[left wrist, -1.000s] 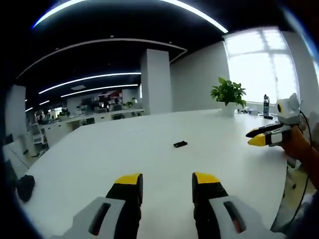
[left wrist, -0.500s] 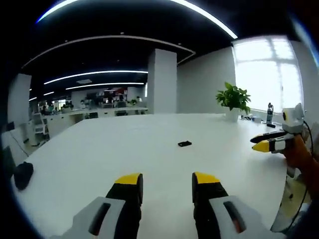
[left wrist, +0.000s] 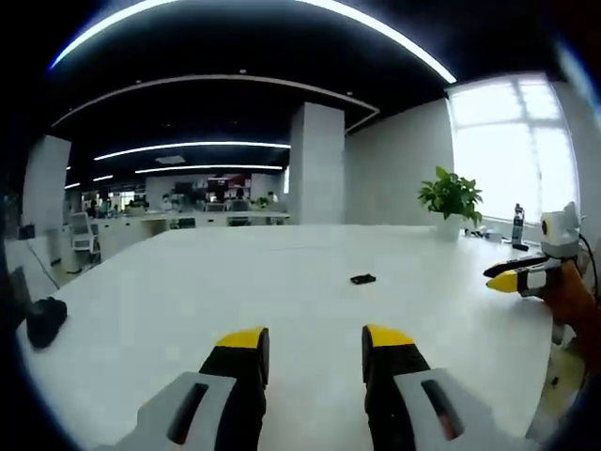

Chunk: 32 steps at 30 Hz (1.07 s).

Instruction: Snap the two parts of the plastic buckle together until the buckle closes and remains connected.

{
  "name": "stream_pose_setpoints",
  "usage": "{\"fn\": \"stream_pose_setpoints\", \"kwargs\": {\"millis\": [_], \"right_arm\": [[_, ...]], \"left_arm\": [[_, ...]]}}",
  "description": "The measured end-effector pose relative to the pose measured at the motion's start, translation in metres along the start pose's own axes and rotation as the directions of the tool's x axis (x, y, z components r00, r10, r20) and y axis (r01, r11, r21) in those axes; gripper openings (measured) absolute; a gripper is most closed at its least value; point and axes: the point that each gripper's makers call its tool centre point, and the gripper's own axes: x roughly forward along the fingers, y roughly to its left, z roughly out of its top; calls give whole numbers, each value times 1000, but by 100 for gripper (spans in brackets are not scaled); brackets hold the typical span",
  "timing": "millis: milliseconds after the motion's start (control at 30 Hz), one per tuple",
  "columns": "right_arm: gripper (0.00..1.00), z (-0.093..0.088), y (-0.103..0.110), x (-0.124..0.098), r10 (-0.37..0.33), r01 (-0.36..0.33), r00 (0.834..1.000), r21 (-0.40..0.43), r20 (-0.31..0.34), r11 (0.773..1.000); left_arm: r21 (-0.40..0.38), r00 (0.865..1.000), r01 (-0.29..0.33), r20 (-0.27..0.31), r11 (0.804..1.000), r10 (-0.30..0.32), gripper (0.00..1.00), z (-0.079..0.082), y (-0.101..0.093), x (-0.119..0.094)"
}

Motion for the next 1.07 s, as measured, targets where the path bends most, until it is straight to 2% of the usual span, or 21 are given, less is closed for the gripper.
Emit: {"fn": "stream_pose_setpoints", "kwargs": {"millis": [67,367,667,1067], "right_arm": [[36,1,-1,0,-2,2,1000,4,7,1000],[36,-2,-2,0,-10,10,1000,-5,8,1000],[37,-3,1,-2,-21,21,1000,-17,13,1000],[37,-5,-1,-2,-46,46,999,-30,3,999]], "left_arm": [[7,1000,-18,-8,1000,18,39,-1,1,2],[-36,1000,-18,-8,999,18,39,-2,4,1],[-8,999,-42,2,999,42,40,-2,7,-2],[2,999,-38,14,999,38,40,0,5,-2]]}}
